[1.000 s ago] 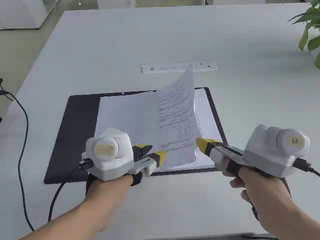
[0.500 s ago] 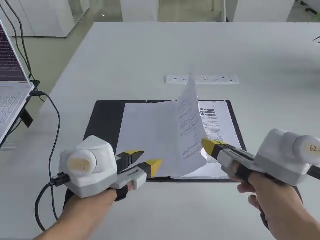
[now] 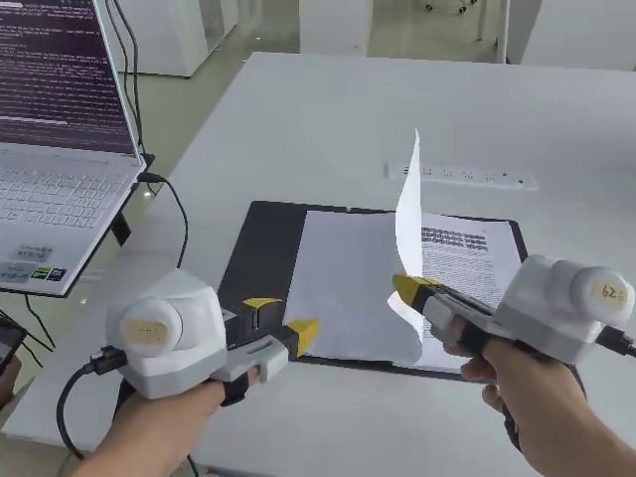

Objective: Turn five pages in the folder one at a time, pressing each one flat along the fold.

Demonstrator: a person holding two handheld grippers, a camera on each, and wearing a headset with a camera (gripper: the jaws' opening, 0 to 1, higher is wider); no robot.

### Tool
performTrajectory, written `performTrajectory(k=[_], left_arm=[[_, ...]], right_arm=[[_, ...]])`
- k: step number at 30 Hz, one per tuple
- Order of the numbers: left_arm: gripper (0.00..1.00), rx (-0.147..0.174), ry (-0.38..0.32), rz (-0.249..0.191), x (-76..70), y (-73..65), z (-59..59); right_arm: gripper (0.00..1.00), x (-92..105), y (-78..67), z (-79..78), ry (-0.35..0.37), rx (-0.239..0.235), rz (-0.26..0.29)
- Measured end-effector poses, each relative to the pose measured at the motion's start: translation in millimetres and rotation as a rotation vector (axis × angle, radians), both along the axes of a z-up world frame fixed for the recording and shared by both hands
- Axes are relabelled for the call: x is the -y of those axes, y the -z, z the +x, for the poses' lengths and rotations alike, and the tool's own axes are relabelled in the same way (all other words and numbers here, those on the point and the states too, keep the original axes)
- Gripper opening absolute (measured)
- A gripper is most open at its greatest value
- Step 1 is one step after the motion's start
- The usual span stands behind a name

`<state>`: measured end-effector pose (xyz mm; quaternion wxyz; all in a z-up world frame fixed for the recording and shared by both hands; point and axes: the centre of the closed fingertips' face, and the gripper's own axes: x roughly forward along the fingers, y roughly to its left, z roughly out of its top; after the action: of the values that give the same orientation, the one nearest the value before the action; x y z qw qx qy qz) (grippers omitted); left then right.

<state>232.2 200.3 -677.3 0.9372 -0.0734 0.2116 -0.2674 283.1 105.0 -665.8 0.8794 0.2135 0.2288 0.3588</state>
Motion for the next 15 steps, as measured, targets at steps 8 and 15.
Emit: performTrajectory(k=[8, 15], left_arm=[[0.30, -0.002, -0.045, -0.002, -26.6, 0.3, -9.0], [0.31, -0.016, -0.077, 0.029, -48.2, 8.6, -18.1]], right_arm=[[0.00, -34.3, 23.3, 2.4, -0.043, -0.049, -0.013], [0.00, -59.2, 41.3, 3.5, -0.086, -0.087, -0.028]])
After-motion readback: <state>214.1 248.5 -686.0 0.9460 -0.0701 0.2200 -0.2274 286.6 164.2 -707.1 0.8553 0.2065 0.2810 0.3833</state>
